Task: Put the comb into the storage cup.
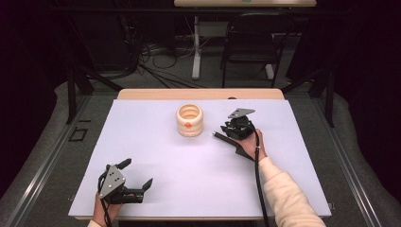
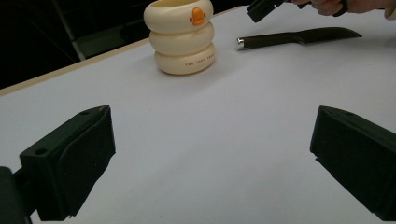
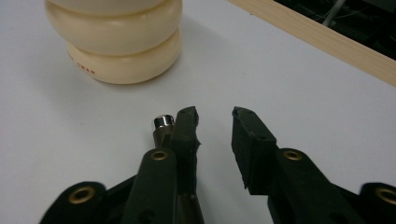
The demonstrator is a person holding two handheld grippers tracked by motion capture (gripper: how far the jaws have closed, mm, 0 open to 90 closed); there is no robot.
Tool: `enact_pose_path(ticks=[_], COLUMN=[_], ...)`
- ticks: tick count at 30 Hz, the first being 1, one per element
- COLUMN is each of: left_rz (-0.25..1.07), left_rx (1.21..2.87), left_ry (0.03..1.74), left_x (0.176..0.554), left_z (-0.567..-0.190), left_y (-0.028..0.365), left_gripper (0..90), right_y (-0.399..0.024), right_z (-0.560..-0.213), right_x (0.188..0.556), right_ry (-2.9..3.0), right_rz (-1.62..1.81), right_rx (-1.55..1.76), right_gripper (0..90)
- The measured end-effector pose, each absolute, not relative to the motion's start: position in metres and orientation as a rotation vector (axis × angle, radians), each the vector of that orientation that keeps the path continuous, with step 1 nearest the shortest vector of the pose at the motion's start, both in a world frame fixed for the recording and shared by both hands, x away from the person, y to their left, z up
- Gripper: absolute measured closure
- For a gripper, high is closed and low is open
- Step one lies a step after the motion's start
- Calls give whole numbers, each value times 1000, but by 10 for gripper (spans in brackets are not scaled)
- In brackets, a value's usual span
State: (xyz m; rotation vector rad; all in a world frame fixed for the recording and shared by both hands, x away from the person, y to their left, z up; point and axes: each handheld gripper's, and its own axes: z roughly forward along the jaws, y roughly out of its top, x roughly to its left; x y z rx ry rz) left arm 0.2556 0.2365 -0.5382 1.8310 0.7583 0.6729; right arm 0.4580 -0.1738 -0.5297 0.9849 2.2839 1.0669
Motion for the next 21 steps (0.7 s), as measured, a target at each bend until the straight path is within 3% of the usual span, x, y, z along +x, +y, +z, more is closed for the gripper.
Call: enact_pose_path(ticks=[8,21], left_rz=[675,680], left_rx=[1827,1822], left_ry=[755,758], left_x=[255,254], left_z=[-538,-537], left_y=[237,237], left_gripper=[2,2], right_y=[-163,-154], right_z=[-535,-543], right_x=[464,469], right_ry=[2297,2332], right_rz=[1011,956], right_rx=[976,963], right_gripper=[899,900])
